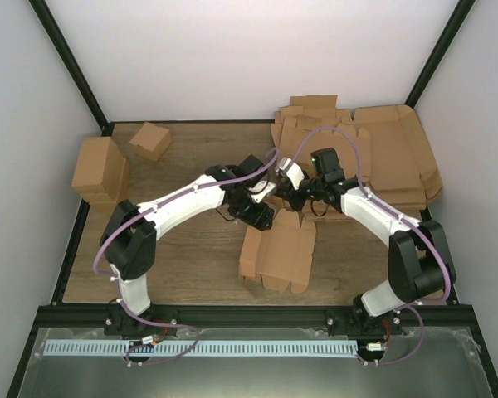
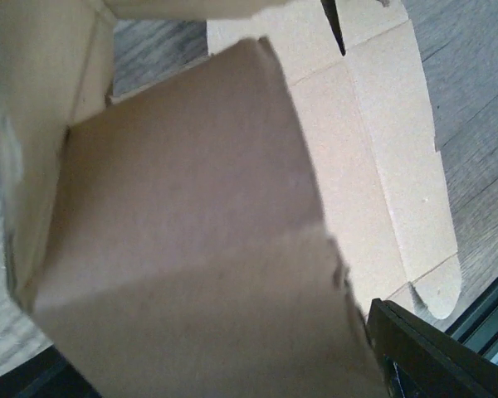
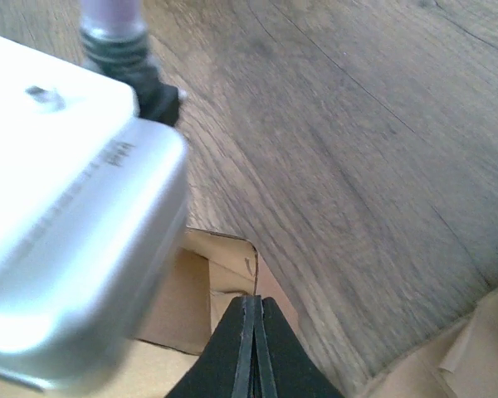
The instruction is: Fold the paper box
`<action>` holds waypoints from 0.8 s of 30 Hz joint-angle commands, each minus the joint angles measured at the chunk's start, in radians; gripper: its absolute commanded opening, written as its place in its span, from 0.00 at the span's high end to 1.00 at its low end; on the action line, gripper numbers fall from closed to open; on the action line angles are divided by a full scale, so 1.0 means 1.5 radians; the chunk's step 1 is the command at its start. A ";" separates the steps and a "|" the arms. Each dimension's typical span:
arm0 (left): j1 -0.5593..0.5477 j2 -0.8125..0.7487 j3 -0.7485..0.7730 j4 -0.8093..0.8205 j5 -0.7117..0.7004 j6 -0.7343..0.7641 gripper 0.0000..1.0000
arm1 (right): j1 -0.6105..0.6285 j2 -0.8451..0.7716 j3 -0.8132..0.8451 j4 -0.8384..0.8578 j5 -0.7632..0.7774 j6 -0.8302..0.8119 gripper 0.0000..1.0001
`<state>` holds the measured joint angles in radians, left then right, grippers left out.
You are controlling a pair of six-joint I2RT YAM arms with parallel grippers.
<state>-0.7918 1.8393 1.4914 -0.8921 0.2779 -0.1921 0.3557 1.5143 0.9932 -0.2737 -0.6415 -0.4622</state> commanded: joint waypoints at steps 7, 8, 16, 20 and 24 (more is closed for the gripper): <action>0.006 0.042 0.086 -0.089 -0.041 0.156 0.24 | 0.095 -0.095 -0.050 0.020 0.148 0.217 0.99; 0.005 0.045 0.091 -0.093 -0.038 0.166 0.25 | 0.103 -0.103 -0.065 0.026 0.168 0.233 0.99; 0.005 0.066 0.136 -0.109 -0.080 0.205 0.27 | 0.127 -0.166 -0.162 0.122 0.204 0.411 0.99; 0.002 0.061 0.152 -0.102 -0.123 0.200 0.25 | 0.130 -0.179 -0.171 0.122 0.258 0.470 0.99; -0.016 0.020 0.147 -0.083 -0.163 0.197 0.22 | 0.130 -0.174 -0.175 0.110 0.263 0.491 0.99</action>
<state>-0.7895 1.9266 1.6939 -1.0451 0.1074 0.0895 0.5419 1.2655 0.7223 -0.1261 -0.2928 0.1856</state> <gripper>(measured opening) 0.774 0.011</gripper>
